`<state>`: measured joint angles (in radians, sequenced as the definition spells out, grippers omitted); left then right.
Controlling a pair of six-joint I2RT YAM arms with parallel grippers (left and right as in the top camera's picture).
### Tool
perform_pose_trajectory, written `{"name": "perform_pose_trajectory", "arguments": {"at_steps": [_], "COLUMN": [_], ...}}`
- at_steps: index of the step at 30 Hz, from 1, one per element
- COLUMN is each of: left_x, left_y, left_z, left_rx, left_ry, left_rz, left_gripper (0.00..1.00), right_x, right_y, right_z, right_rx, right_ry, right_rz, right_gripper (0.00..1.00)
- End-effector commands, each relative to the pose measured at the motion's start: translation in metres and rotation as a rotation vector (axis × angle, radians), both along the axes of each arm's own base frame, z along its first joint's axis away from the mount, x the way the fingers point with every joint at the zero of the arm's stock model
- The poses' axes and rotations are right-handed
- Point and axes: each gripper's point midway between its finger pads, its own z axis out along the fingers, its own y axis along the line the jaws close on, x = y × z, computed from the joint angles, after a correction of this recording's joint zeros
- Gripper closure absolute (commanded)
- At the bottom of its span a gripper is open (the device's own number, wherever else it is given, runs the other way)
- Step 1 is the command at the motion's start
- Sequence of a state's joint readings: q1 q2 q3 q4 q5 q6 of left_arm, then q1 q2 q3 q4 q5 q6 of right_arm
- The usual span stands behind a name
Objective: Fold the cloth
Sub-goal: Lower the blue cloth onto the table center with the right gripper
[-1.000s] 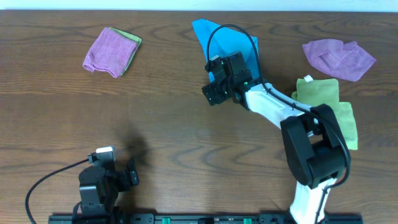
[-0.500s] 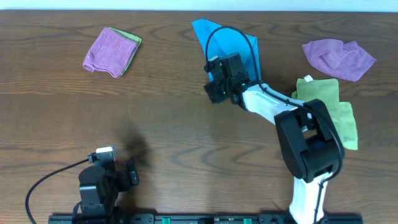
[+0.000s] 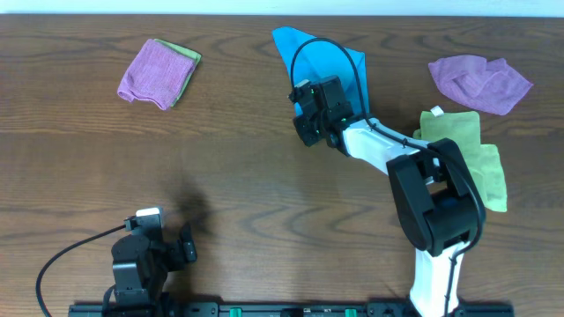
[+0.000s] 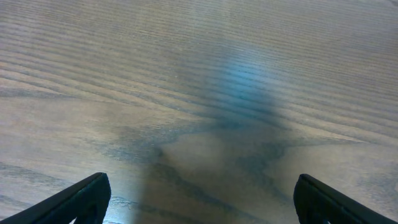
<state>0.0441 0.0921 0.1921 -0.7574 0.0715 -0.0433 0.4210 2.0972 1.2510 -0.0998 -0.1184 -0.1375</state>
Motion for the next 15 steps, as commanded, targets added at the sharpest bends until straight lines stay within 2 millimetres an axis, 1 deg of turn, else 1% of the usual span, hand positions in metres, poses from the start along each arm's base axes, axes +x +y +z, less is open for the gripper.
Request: {"name": "perform_pose_trajectory", "arguments": {"at_steps": [1, 2, 5, 7, 10, 11, 12, 13, 15], "left_x": [-0.004, -0.004, -0.004, -0.004, -0.004, -0.004, -0.004, -0.004, -0.004], "left_y": [0.0, 0.0, 0.0, 0.0, 0.0, 0.0, 0.0, 0.0, 0.0], "left_z": [-0.011, -0.011, -0.011, -0.011, -0.011, -0.011, -0.011, -0.011, -0.011], "left_rx": [0.017, 0.017, 0.017, 0.017, 0.017, 0.017, 0.017, 0.017, 0.017], "left_ry": [0.032, 0.032, 0.032, 0.032, 0.032, 0.032, 0.032, 0.032, 0.032], "left_rz": [-0.012, -0.012, -0.012, -0.012, -0.012, -0.012, -0.012, -0.012, -0.012], "left_gripper": [0.05, 0.05, 0.05, 0.05, 0.05, 0.05, 0.05, 0.05, 0.05], "right_x": [-0.009, -0.01, -0.015, -0.025, -0.05, -0.062, -0.083, -0.092, -0.117], "right_y": [-0.003, 0.0, 0.01, 0.022, 0.048, 0.058, 0.074, 0.079, 0.093], "right_z": [-0.025, -0.023, -0.017, -0.013, -0.004, -0.001, 0.002, 0.003, 0.004], "right_rx": [-0.024, -0.022, -0.021, -0.015, 0.013, 0.023, 0.036, 0.038, 0.042], "right_ry": [0.059, 0.055, 0.051, 0.06, 0.103, 0.123, 0.163, 0.182, 0.234], "right_rz": [0.0, 0.006, 0.03, 0.062, 0.145, 0.18, 0.233, 0.25, 0.294], "right_gripper": [0.87, 0.99, 0.99, 0.99, 0.99, 0.99, 0.99, 0.99, 0.99]}}
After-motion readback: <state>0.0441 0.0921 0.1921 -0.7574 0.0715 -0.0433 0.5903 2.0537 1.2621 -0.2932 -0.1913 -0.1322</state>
